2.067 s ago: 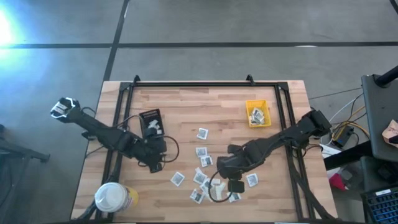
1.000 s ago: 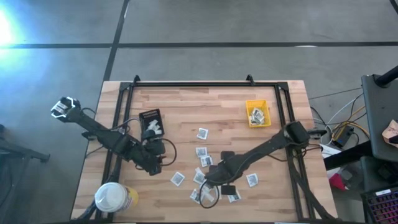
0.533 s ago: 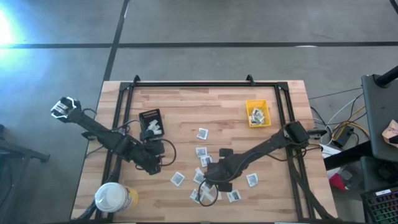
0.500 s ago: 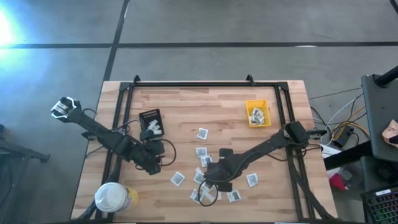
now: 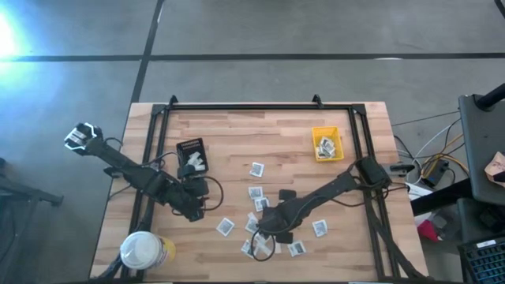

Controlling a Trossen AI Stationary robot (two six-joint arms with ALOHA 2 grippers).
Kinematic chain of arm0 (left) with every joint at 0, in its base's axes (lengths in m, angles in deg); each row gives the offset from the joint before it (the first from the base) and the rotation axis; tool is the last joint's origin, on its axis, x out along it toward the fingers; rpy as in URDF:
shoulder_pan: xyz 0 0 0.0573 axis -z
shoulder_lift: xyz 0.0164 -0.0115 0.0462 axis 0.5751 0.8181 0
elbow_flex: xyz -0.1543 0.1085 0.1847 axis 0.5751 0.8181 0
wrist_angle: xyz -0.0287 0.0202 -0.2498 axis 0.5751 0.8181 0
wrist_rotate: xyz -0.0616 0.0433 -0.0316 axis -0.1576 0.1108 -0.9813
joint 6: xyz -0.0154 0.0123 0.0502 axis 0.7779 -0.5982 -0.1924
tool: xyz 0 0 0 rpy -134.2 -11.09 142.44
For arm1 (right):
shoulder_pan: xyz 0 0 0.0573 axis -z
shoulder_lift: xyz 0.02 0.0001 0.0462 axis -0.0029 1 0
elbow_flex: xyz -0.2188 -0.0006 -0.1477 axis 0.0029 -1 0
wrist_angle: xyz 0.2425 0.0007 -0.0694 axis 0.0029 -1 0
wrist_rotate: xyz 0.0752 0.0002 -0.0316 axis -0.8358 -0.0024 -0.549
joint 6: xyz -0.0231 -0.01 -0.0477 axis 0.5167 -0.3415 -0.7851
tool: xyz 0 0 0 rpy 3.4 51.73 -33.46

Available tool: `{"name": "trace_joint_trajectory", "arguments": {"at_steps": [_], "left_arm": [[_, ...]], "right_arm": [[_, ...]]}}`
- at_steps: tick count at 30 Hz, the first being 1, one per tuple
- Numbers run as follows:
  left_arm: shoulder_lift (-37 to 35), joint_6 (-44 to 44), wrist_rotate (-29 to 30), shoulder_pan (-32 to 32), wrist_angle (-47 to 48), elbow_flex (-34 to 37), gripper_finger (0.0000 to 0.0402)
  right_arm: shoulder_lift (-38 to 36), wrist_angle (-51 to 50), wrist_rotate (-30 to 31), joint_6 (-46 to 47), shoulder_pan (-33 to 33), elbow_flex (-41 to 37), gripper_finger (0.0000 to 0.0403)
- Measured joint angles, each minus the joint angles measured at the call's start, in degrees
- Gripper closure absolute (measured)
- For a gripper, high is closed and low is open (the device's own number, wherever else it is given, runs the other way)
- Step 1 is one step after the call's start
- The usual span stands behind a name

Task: Pick & Place First Aid Supplies
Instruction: Put the black pad into the yellow bin

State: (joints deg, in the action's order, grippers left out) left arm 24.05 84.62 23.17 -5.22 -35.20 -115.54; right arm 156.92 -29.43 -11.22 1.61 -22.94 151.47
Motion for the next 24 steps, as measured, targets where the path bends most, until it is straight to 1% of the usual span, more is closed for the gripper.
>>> {"name": "trace_joint_trajectory", "arguments": {"at_steps": [4,12,16,19,24], "left_arm": [[0.00,0.02,0.02,0.00,-0.04,0.00,0.0232],[0.00,0.24,0.00,0.00,-0.13,0.24,0.0232],[0.00,0.45,-0.02,0.00,-0.11,0.73,0.0232],[0.00,0.97,-0.01,-0.01,-0.15,0.74,0.0232],[0.00,1.25,-0.02,0.00,-0.17,0.74,0.0232]], "right_arm": [[0.36,0.01,-0.26,0.06,0.57,-0.32,0.0313],[0.32,0.06,-0.47,0.64,0.99,-0.62,0.0365],[0.08,-0.19,-0.06,0.74,0.98,-0.74,0.0384],[-0.43,-0.21,0.14,0.73,0.98,-0.88,0.0393],[-1.93,-1.07,0.83,0.70,1.17,-1.16,0.0395]]}}
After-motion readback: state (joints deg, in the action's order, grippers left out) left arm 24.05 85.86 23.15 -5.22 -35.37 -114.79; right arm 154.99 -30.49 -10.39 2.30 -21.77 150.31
